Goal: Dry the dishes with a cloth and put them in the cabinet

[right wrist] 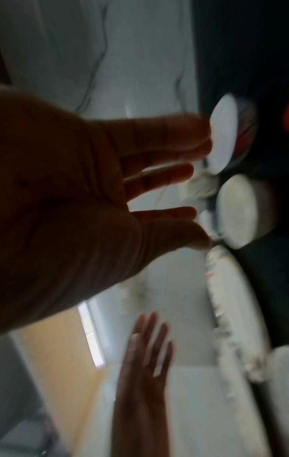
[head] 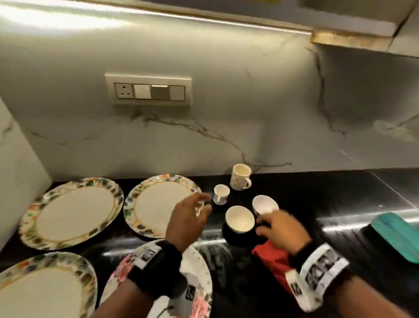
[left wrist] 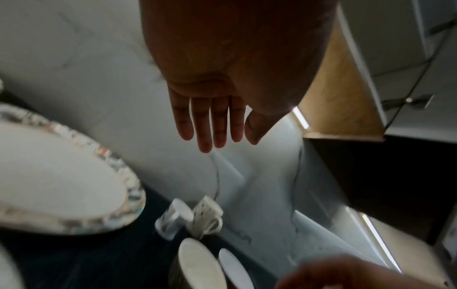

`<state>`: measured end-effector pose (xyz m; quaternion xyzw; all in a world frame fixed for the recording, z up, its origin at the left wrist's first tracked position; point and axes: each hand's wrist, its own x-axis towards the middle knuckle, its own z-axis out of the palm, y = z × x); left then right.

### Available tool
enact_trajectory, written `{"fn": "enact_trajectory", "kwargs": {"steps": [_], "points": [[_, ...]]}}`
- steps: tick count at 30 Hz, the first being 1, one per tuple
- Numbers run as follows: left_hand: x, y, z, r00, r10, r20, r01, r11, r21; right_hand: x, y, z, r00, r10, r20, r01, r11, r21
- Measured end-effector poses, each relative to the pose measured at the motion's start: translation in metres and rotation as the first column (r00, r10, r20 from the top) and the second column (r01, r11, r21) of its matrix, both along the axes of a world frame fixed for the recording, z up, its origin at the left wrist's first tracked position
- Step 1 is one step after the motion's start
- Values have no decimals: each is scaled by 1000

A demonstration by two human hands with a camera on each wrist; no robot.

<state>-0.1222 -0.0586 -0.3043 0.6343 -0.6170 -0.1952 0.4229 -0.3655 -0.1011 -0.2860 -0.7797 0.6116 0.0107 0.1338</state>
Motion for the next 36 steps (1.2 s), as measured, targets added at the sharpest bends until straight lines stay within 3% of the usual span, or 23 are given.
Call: {"fn": "enact_trajectory", "kwargs": {"steps": [2,5,7,12,15,18,20,23,26,30,33,36], "points": [[-33,-17,-23,998,-2,-56,11,985,170,-41,-5,-52,989,-46,-140,74,977,202],[-60,-39,-49,996,26,-85,4,941,339,-63,-3,-97,996,24,-92,8,942,337],[-72,-53,-65,995,67,-76,-29,908,418,-69,-1,-107,997,66,-45,-51,958,284],[-99,-85,-100,975,216,-55,-145,802,580,-81,-12,-120,980,5,200,-42,982,185],[-112,-100,-116,916,393,-82,-245,709,661,-99,-27,-109,933,-50,355,7,993,121],[-116,-116,-141,865,489,-118,-257,631,731,-116,-43,-103,875,-103,473,77,994,73],[-116,-128,-162,837,504,-213,-201,645,738,-124,-52,-100,839,-97,536,87,995,44],[-122,-128,-156,740,566,-363,-134,653,746,-129,-60,-100,814,-71,576,53,997,48],[-129,-126,-144,772,557,-307,-185,658,730,-123,-66,-94,797,-51,601,15,998,66],[-134,-116,-131,852,511,-111,-324,682,656,-102,-77,-75,787,27,616,-43,999,11],[-138,-106,-122,844,466,-266,-236,768,595,-74,-84,-66,812,100,575,-107,994,-21],[-142,-95,-108,844,332,-421,-106,873,476,-48,-86,-64,893,165,419,-159,986,-50]]}}
